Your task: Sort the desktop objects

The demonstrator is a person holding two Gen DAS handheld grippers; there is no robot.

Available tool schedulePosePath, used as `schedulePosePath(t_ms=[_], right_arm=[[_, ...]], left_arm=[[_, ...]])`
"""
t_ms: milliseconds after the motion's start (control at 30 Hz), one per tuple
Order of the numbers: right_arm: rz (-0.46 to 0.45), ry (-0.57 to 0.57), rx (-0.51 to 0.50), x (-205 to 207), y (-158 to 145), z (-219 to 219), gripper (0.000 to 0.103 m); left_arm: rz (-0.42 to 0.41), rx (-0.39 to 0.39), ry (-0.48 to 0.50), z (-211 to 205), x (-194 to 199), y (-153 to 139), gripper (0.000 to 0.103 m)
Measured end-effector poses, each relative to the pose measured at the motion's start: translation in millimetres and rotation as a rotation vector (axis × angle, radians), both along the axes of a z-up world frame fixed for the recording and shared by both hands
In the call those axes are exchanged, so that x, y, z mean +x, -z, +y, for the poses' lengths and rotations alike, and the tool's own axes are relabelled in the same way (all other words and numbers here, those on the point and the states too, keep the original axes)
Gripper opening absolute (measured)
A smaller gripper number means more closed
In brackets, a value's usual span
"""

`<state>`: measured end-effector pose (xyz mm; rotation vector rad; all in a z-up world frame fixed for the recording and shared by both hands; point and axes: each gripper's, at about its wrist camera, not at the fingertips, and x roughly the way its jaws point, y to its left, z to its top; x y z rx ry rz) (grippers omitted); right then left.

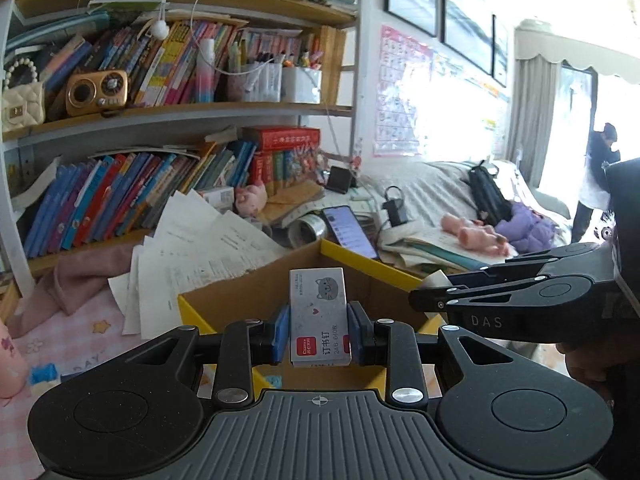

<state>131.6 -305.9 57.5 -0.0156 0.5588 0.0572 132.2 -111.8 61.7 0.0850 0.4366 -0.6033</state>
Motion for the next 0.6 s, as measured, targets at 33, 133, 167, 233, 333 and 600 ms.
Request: schedulePosePath(t_ms=[33,133,167,233,333,600], right_arm=[[0.004,-0.016,0.0,7.7,0.2,-3.7,0.025],[0.018,-0.07,0.006,32.6,3.1,-15.2,0.025],[0.021,-0.088,0.011,40.3,4.2,-18.4,0.025],[0.028,-0.128,0.022,56.2,6.3,-23.3,0.025],[0.058,-0.189,0.033,80.6,13.2,-25.4,0.025],[0.238,-0.286,0.05,141.5,51.2,-20.8,0.025]], left_arm=[[0.0,0.003,-0.012,-4.5,4.0,0.8,0.029],[0.011,0.022,-0.055,-17.0,16.9,4.2,0.029],[0.019,0.031,-0.07,-20.4,21.0,6.0,0.029],[0.04,0.057,-0.096,-27.8,29.4,9.8,0.029],[0.081,0.111,-0.118,-39.2,39.9,17.9,0.029],[0.202,0.271,-0.121,-64.4,63.0,44.0,0.029]])
